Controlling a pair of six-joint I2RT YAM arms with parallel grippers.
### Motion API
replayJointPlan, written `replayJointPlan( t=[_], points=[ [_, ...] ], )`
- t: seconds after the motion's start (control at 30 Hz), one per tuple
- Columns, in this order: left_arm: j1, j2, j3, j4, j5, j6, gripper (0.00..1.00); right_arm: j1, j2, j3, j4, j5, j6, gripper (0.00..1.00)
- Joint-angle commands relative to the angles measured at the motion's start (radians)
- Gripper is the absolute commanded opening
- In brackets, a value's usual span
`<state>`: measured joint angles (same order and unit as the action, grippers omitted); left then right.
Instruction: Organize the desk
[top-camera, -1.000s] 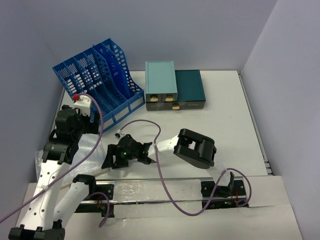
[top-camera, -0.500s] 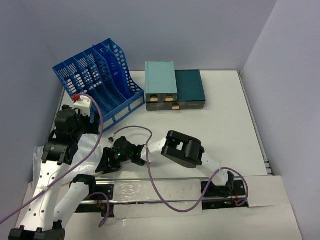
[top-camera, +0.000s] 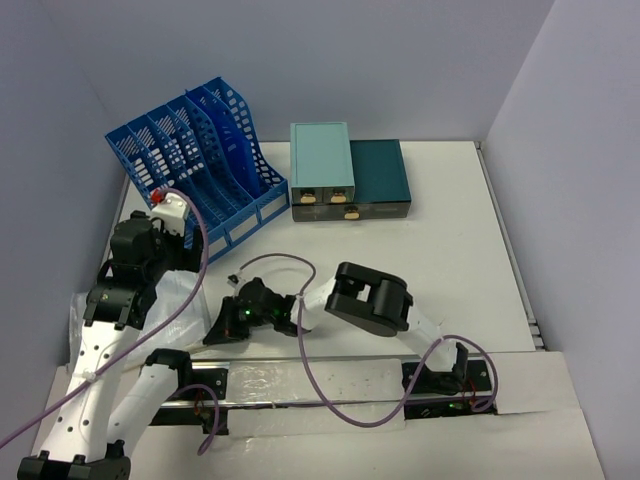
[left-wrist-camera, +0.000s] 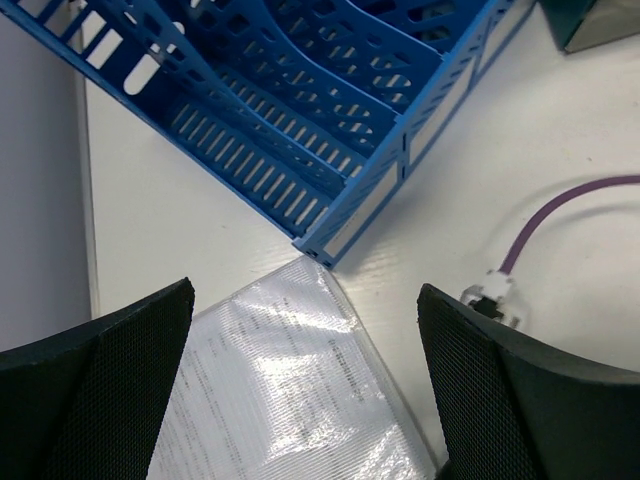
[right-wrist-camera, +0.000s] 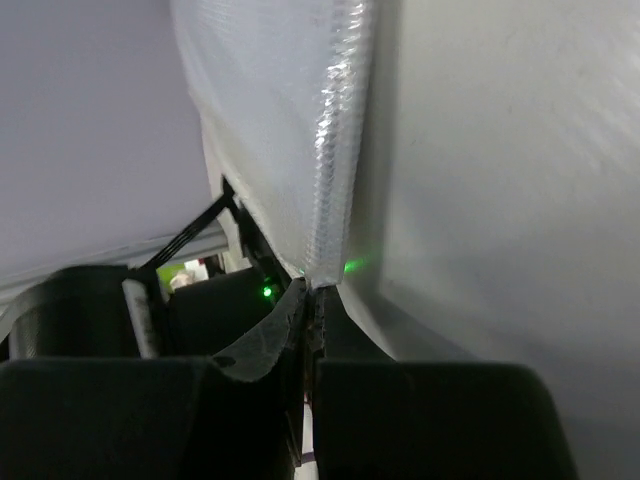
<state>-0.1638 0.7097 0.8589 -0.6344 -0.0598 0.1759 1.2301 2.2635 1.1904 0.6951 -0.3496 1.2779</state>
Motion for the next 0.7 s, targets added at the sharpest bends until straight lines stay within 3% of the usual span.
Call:
replayJointPlan(
  t=[0.0,0.2,0.3,0.43,0.67],
  points=[
    [0.004,0.009,0.014,-0.013,0.051,0.024,0.99,0.008,-0.246,-0.142,0.093,0.107,-0.091,0.0],
    [0.004,0.082,0.076,-0.161,0.338,0.149,0.99,0.008,-0.447,-0.298,0.105,0.208,-0.153,0.0],
    [0.004,0.143,0.126,-0.219,0.415,0.201,0.99,0.004,-0.528,-0.322,0.05,0.255,-0.205,0.0],
    [0.004,0.203,0.144,-0.207,0.386,0.225,0.99,-0.034,-0.628,-0.349,-0.021,0.228,-0.333,0.0],
    [0.004,0.211,0.168,-0.186,0.484,0.24,0.99,-0.19,-0.796,-0.529,-0.07,0.21,-0.35,0.0]
  ],
)
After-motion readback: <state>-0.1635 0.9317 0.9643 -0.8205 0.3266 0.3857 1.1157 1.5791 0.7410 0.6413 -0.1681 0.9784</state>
